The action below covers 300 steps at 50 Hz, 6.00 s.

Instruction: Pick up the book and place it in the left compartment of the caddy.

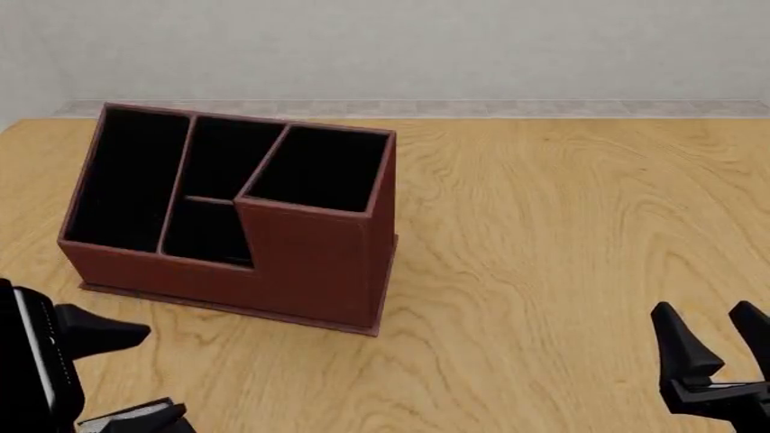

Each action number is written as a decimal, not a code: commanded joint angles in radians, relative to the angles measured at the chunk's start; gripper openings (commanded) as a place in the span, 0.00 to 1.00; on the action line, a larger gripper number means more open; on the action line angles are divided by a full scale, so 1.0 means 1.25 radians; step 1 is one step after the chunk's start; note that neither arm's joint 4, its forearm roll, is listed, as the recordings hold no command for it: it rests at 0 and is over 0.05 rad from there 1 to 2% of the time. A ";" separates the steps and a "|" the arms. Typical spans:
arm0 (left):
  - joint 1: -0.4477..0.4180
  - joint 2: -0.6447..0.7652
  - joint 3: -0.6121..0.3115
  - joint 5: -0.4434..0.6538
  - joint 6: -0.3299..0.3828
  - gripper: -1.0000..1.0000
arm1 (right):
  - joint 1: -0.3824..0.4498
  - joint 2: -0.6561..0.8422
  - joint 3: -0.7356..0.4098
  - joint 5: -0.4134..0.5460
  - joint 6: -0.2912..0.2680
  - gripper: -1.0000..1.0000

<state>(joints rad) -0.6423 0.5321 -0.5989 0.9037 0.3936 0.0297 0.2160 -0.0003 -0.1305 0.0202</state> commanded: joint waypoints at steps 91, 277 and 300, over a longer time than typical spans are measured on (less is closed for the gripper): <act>0.128 -0.007 0.193 -0.081 0.023 1.00 | -0.005 -0.004 0.000 0.004 0.001 1.00; 0.508 0.388 -0.517 -0.058 -0.010 0.00 | -0.018 -0.037 0.000 0.024 0.038 1.00; 0.512 0.520 -0.586 -0.115 -0.080 0.00 | -0.021 -0.042 0.000 0.027 0.041 1.00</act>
<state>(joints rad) -0.0047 1.1199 -1.2906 0.7930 0.3141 0.0052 0.1641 -0.0007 -0.0962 0.0696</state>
